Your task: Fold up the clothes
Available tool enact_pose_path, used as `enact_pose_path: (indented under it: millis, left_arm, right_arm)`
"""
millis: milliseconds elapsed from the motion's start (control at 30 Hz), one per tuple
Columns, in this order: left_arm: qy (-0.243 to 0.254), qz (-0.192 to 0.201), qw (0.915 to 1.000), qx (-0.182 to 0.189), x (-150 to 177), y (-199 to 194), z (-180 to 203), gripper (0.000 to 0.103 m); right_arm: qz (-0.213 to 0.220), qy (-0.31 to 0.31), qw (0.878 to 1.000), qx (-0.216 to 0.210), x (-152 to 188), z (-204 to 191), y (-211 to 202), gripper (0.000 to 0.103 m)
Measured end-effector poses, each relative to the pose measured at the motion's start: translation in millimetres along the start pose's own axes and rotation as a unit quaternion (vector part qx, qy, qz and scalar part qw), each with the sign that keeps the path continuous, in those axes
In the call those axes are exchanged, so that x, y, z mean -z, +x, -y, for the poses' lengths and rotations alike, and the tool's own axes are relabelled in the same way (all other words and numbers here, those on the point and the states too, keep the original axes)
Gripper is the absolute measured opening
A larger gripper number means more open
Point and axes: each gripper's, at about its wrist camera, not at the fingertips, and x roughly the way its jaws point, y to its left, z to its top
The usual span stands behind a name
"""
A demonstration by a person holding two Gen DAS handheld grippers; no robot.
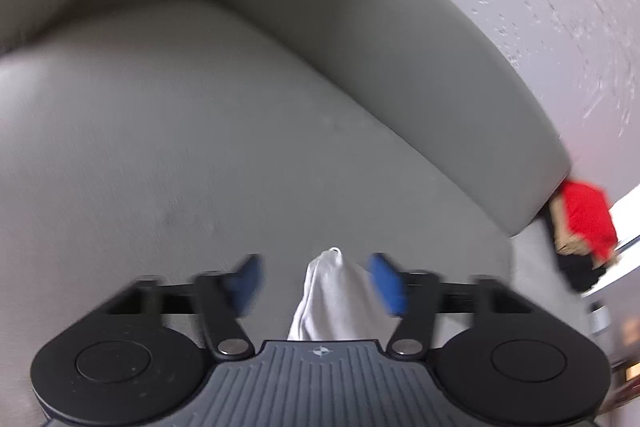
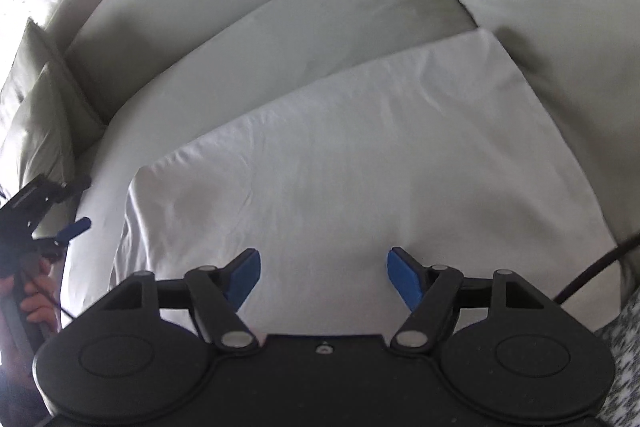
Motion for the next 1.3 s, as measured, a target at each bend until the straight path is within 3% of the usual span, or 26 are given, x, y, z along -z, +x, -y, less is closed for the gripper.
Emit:
enact_pose_path:
  millis: [133,500,733,900,1067,1167,1233,1300]
  left_arm:
    - [-0.064,-0.043,0.9963,0.039,-1.2,20.0,-22.7,0.031]
    - [-0.129,-0.097,0.9838,0.078,-3.2,70.5,-34.6,0.028]
    - [-0.131,-0.096,0.971,0.176,-2.0,72.0,-27.0,0.028]
    - [-0.161,-0.128,0.9653,0.161,2.9,96.0,-30.4,0.028]
    - [-0.193,-0.13,0.9598,0.157,3.2,109.3,-35.6,0.027]
    - [-0.226,-0.127,0.9506,0.171,4.6,113.8,-41.9,0.025]
    - [-0.246,-0.124,0.9452,0.176,6.8,119.3,-44.5,0.019]
    - [-0.258,-0.125,0.9431,0.168,9.9,123.4,-46.6,0.002]
  right_arm:
    - [-0.006,0.009,1.0,-0.002,-1.6,1.8,2.0,0.074]
    - [-0.018,-0.007,1.0,0.013,-3.3,-3.7,2.5,0.08]
    - [-0.022,0.002,1.0,0.002,-4.6,-0.1,4.4,0.083]
    - [-0.025,-0.004,1.0,0.004,-4.8,0.7,3.9,0.084]
    - [-0.025,0.001,1.0,0.0,-5.3,4.1,2.5,0.084]
    - [-0.024,0.0,1.0,0.0,-4.9,4.6,2.7,0.086]
    - [-0.024,-0.003,1.0,0.0,-4.4,4.5,3.0,0.087]
    - [-0.024,-0.007,1.0,0.002,-4.2,4.0,3.2,0.088]
